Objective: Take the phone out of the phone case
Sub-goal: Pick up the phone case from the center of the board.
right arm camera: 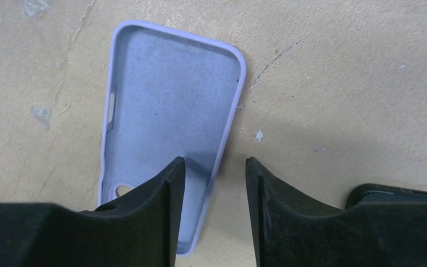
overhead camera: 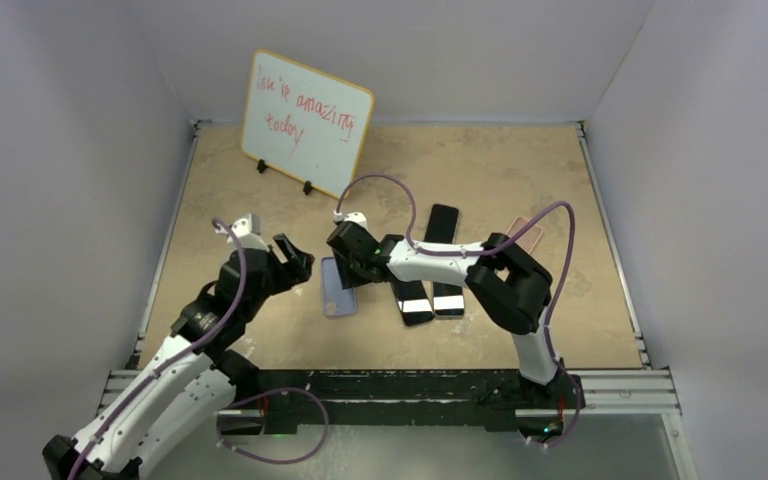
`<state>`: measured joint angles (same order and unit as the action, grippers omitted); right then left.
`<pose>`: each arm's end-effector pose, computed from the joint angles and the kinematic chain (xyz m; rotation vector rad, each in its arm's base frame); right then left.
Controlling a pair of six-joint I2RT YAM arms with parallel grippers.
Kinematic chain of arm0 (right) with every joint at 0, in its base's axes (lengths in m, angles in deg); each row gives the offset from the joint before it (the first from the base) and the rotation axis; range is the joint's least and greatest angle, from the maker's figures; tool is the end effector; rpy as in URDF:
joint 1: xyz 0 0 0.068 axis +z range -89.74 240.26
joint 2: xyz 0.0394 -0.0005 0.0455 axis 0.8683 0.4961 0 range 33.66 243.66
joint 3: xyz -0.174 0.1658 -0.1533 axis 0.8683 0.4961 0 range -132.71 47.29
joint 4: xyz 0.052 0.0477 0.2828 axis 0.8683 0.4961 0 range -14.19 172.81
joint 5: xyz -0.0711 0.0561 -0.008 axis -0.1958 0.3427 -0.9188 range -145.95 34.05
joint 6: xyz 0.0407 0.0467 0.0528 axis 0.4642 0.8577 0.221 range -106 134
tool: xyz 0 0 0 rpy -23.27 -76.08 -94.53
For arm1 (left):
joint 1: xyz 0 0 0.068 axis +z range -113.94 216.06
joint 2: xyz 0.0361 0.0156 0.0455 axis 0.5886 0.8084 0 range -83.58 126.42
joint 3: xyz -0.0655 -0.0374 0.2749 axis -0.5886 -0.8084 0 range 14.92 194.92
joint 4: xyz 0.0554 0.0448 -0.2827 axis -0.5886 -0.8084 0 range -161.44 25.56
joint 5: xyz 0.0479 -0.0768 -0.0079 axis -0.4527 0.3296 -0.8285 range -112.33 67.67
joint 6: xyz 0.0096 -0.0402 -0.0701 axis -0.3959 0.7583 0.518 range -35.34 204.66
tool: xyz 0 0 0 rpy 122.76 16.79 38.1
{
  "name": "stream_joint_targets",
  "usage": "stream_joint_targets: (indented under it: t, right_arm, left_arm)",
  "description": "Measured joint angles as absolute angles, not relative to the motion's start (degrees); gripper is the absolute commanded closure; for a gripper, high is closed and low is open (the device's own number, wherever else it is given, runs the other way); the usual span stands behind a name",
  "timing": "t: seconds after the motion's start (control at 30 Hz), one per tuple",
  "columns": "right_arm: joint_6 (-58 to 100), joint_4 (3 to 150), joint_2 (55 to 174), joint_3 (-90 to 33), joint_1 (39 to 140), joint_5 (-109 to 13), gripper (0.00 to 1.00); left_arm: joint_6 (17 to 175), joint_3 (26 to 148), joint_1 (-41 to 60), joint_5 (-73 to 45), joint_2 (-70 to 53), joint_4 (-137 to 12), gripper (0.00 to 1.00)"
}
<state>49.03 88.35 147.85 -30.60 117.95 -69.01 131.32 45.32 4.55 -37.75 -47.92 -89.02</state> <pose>0.2732 0.4022 0.1427 -0.3777 2.4200 0.4716 0.1800 -0.0883 0.2385 -0.4424 2.0716 -0.5494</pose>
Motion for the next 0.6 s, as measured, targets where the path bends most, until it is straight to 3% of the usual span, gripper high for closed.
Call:
stream_joint_targets:
  t: [0.13,0.3,0.6]
  right_arm:
    - [49.4,89.0,150.0,-32.7,118.0,-69.5,0.65]
    - [49.4,89.5,152.5,-36.0,118.0,-70.2,0.99]
    - [48.2,93.0,150.8,-36.0,117.7,-71.9,1.00]
  left_arm:
    - [128.4,50.5,4.6,-41.4,-51.5,-93.9,0.29]
    - [124.5,57.1,4.6,-45.8,-54.1,-99.3,0.29]
    - [116.4,64.9,4.6,-57.4,-61.6,-103.2,0.26]
